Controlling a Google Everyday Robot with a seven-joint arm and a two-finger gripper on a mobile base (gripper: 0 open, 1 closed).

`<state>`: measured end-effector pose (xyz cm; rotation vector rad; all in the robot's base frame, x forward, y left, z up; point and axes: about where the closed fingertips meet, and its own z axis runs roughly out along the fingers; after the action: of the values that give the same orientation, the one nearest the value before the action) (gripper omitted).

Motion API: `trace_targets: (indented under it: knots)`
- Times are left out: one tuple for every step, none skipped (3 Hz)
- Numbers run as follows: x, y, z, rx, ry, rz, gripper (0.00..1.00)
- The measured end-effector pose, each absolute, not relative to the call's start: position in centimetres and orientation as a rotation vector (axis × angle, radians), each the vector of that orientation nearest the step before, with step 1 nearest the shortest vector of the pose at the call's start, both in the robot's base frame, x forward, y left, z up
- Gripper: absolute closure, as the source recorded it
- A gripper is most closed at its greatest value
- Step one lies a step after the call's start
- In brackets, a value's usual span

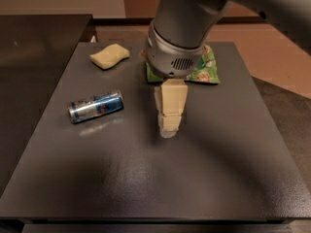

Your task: Pick redbull can

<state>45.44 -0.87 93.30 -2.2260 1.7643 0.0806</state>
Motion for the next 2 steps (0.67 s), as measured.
trace_targets:
  knots:
    - [45.6, 3.0, 91.7, -2.303, 1.695, 0.107, 0.0]
    - [45.9, 6.5, 90.5, -2.379, 1.633, 0.122, 0.0]
